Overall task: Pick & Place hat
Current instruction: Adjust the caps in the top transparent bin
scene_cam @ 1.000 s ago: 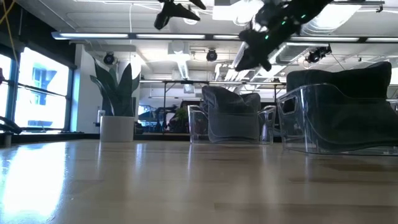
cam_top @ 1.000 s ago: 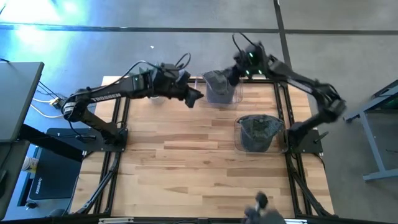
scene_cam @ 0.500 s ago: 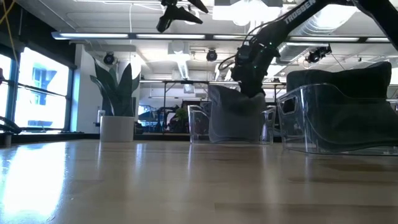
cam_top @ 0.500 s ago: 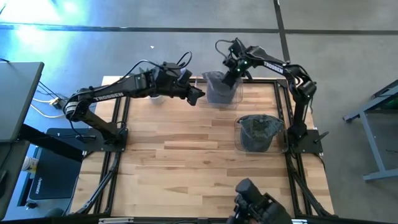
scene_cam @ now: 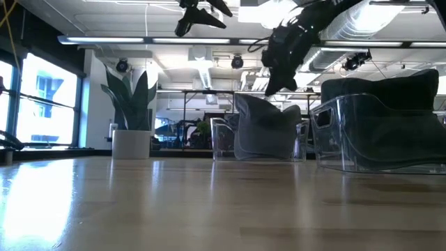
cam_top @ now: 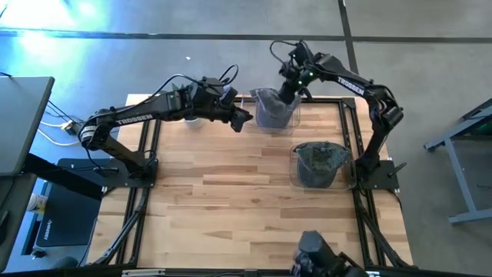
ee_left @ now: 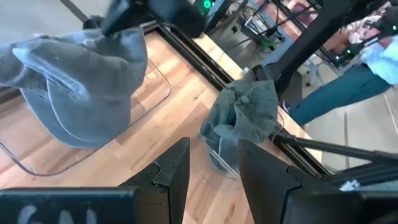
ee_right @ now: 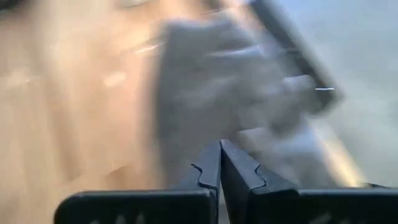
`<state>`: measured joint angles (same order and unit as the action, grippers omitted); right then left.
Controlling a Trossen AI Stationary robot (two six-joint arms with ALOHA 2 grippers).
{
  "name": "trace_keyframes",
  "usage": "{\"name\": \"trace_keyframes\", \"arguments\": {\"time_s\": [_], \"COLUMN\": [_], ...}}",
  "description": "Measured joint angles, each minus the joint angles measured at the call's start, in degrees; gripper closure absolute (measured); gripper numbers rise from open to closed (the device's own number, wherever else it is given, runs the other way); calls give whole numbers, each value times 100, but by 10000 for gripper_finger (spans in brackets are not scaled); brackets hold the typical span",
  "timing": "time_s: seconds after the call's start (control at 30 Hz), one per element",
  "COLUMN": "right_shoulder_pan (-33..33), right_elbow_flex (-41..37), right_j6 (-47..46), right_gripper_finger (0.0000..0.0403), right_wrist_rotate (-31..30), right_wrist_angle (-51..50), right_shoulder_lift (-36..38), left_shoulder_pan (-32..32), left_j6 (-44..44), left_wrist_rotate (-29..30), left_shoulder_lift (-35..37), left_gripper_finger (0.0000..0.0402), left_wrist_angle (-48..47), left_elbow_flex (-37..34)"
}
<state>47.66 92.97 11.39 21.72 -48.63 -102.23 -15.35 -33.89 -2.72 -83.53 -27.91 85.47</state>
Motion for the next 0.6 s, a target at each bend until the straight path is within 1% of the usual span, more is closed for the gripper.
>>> {"name": "trace_keyframes", "arguments": {"time_s": [0.03, 0.07, 0.1, 0.17, 0.2, 0.23, 0.33, 0.37, 0.47, 0.53, 0.6], "right_shoulder_pan": [-55, -111, -176, -343, -409, -462, -615, -676, -811, -820, -809], "right_elbow_flex": [0, 5, 7, -16, -70, -158, -423, -518, -743, -765, -750], "right_j6": [59, 86, 95, 16, -23, -73, -464, -665, -1091, -1213, -1284], "right_gripper_finger": [400, 399, 399, 401, 401, 401, 399, 399, 401, 400, 399], "right_wrist_rotate": [258, 334, 188, -732, -1047, -1139, -638, -617, -995, -1035, -1226], "right_wrist_angle": [-172, -318, -443, -538, -433, -233, 825, 1245, 2188, 2467, 2506], "right_shoulder_lift": [23, 26, 8, -80, -119, -142, -156, -150, -155, -160, -147], "left_shoulder_pan": [0, 0, 0, 0, 0, 2, 86, 121, 257, 322, 395], "left_j6": [0, 0, 0, 0, 2, 0, 12, 39, 66, 67, 66], "left_wrist_rotate": [-76, -164, -262, -422, -480, -540, -595, -580, -542, -542, -538], "left_shoulder_lift": [0, 0, 0, 0, 0, 0, 0, 0, 0, 0, 0], "left_gripper_finger": [271, 271, 271, 271, 271, 271, 271, 271, 271, 271, 271], "left_wrist_angle": [-41, -95, -156, -297, -356, -393, -502, -508, -521, -529, -530], "left_elbow_flex": [0, 0, 0, 0, 0, 0, 0, 0, 0, 0, 0]}}
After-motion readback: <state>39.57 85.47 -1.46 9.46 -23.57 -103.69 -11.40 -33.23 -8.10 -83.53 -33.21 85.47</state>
